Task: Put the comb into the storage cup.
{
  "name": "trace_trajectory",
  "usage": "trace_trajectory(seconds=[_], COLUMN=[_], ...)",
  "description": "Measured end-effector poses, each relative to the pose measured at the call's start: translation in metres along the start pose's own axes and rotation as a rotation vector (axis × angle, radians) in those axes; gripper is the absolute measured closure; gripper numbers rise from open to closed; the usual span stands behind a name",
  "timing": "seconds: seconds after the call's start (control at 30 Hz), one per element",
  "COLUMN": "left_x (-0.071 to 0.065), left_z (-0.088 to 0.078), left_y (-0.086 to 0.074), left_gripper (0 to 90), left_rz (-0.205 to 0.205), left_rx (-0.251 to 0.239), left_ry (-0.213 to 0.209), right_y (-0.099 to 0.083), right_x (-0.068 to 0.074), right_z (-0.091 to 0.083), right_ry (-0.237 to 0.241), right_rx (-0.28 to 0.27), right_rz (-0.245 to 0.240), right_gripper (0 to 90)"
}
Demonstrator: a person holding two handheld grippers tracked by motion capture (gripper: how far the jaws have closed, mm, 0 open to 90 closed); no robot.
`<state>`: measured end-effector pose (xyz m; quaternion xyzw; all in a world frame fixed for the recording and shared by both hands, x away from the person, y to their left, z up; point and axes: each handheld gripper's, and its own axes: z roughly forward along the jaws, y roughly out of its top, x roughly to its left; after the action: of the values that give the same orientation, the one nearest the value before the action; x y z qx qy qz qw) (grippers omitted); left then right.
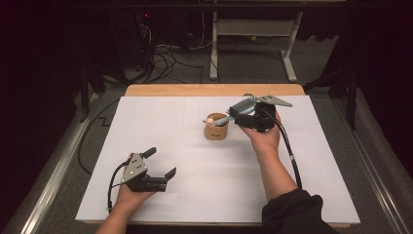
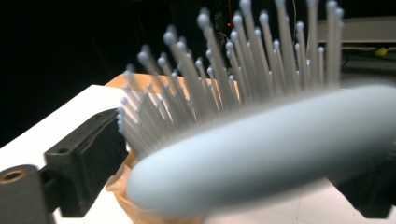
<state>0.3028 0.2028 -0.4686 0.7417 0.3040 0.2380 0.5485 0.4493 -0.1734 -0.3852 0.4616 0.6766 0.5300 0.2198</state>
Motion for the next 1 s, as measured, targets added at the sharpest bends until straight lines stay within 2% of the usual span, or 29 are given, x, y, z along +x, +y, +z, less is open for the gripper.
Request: trace_trajectory(seconds=[0.4,1.0], left_x=[0.0001,0.0001], left_z=[0.0005,0.0006], left_y=[-0.0002,-0.0004], left_gripper=[1.6,1.6], left_rz=[-0.001,-0.002], left_rx=[0.002,0.003], left_ry=[0.003,-0.001], right_y=[0.0014,0.004], right_x=[0.0008,0.0009], right_z=[-0.0016,-0.0086], right_ry=[-0.012,-0.027], right_rx=[0.0,0.005], right_rz=[-0.019,-0.057], right_gripper=[0.5,0.3])
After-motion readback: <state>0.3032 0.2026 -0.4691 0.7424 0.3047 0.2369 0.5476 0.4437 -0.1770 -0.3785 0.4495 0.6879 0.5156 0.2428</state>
